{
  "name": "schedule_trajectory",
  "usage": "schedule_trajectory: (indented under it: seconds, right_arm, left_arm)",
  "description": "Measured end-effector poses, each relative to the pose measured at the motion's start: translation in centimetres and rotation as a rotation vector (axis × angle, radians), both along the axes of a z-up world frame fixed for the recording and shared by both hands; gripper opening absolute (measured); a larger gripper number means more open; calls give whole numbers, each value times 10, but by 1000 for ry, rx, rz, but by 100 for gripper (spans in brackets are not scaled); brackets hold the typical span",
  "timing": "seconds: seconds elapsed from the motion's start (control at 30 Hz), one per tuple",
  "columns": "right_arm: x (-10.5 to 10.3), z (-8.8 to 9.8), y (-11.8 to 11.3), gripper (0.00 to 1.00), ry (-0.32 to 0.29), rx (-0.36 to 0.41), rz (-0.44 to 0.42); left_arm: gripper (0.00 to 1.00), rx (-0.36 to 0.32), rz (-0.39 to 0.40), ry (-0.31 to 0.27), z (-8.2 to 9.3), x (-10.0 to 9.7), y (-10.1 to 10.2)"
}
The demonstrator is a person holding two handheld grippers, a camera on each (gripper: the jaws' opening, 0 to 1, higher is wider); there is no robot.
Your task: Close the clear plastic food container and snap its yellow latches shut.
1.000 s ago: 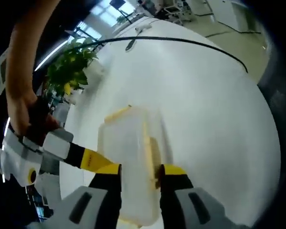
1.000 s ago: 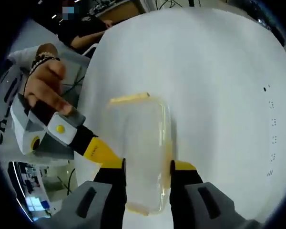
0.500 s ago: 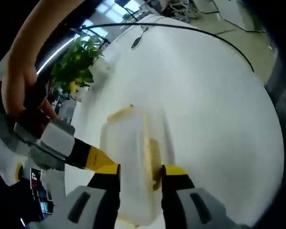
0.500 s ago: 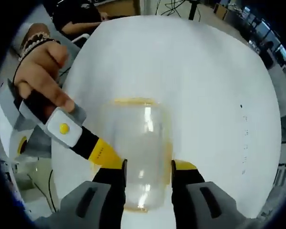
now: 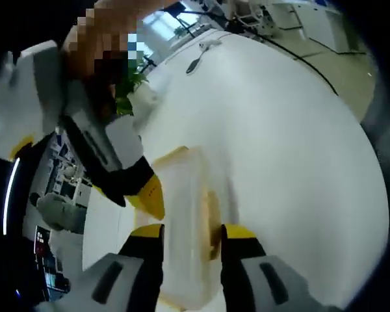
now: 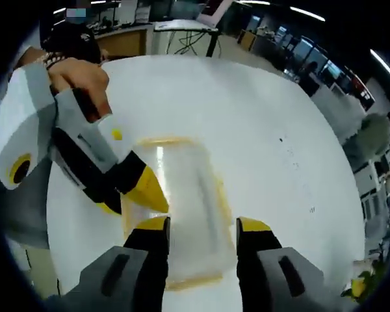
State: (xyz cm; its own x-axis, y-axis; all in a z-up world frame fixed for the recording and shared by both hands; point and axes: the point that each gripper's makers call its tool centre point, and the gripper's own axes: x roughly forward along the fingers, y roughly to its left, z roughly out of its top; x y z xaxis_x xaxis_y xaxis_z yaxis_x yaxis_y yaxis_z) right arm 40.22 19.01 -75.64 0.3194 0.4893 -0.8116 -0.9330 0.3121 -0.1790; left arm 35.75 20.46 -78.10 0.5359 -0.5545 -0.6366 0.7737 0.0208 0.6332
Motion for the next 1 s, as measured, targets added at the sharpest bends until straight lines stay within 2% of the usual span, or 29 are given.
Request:
schedule_trajectory:
  seconds: [0.1, 0.2, 0.27, 0.3, 0.37, 0.43, 0.53, 0.63, 0.7, 0.8, 0.83, 0.93, 1.0]
  right_arm:
    - [-9, 2, -7, 39, 14, 47, -7]
    - [-13, 0, -15, 39, 24, 95, -53]
    - [-15, -2, -20, 42, 21, 101, -64]
    - [-17, -3, -22, 45, 24, 100, -64]
    - [-22, -5, -26, 51, 28, 99, -55]
    - [-23, -4, -30, 55, 29, 105, -67]
    - [-24, -5, -37, 59, 26, 105, -88]
    - [-23, -8, -44, 63, 20, 117, -122]
    - [-24, -12, -46, 67, 18, 124, -130]
    - [-28, -20, -46, 73, 17, 122, -127]
    - [-29, -23, -46, 75, 16, 121, -127]
    - [-29, -34, -45, 78, 24, 117, -135]
    - [-28, -42, -45, 76, 32, 111, -150]
  left_arm:
    - [27, -65, 41, 45, 3, -1, 4]
    - [29, -176, 98, 90, 14, 2, 13]
    - [28, -252, 84, 136, 22, -2, 14]
    - [28, -283, 81, 139, 27, -1, 14]
    - [35, -359, 129, 148, 37, 6, 20]
    - [47, -394, 122, 169, 42, 9, 24]
    - [61, -448, 152, 196, 51, 19, 33]
    - [70, -498, 184, 246, 52, 27, 40]
    - [79, -472, 222, 266, 43, 35, 49]
    - [98, -445, 260, 259, 33, 42, 59]
    - [98, -448, 255, 265, 30, 42, 59]
    - [92, -443, 270, 358, 11, 37, 56]
    - [89, -386, 280, 383, -5, 38, 58]
